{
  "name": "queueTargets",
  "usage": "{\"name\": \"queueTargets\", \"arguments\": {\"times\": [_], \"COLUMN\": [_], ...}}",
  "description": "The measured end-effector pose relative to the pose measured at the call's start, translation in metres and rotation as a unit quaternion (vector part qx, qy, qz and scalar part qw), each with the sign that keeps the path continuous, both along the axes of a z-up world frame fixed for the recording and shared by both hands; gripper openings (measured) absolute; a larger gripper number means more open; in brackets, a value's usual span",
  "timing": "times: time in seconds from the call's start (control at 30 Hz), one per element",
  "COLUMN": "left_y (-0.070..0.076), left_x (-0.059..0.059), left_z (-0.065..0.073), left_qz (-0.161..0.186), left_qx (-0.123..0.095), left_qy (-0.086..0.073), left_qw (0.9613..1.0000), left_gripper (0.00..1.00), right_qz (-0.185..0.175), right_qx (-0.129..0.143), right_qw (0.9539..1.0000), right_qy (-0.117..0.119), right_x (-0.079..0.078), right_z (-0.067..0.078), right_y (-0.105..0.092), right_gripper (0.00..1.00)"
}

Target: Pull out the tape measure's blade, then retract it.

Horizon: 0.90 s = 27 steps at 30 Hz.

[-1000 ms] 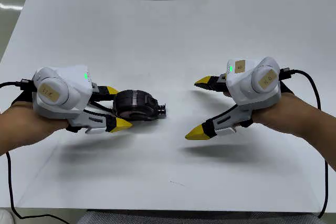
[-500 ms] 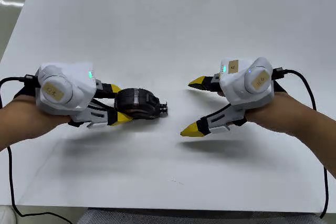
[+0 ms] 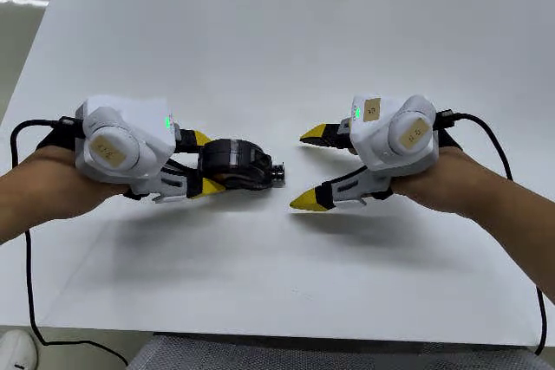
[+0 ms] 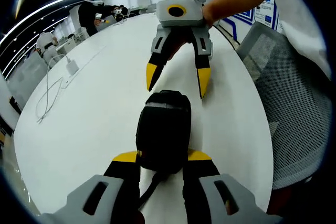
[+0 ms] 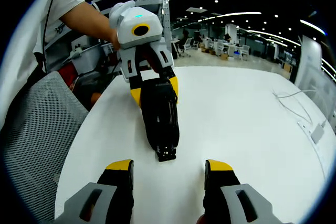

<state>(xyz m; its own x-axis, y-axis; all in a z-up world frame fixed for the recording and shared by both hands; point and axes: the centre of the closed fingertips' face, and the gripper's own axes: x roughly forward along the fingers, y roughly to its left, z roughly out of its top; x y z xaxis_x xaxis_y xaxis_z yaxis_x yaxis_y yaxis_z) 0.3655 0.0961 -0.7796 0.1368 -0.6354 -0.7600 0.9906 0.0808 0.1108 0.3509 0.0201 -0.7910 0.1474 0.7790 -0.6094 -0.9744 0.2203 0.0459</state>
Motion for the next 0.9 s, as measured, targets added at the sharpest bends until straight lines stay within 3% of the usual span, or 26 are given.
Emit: {"name": "queueTargets", "arguments": {"times": [0.27,0.53,0.9], "left_y": [0.0,-0.001,-0.001], "left_x": [0.002,0.002,0.003], "left_z": [-0.001,-0.001,-0.002], "left_qz": [-0.004,-0.012,-0.011], "left_qx": [0.0,0.0,-0.001], "left_qy": [0.016,0.016,0.02], "left_qw": [0.9999,0.9998,0.9997], "left_gripper": [0.26,0.26,0.25], "right_qz": [0.007,0.017,0.024], "right_qx": [0.012,0.021,0.025], "right_qw": [0.9999,0.9996,0.9994], "right_qy": [-0.004,-0.009,-0.01], "right_x": [0.002,0.004,0.005], "right_z": [0.0,-0.004,-0.009], "right_y": [0.008,0.014,0.019], "right_gripper": [0.39,0.28,0.2]}}
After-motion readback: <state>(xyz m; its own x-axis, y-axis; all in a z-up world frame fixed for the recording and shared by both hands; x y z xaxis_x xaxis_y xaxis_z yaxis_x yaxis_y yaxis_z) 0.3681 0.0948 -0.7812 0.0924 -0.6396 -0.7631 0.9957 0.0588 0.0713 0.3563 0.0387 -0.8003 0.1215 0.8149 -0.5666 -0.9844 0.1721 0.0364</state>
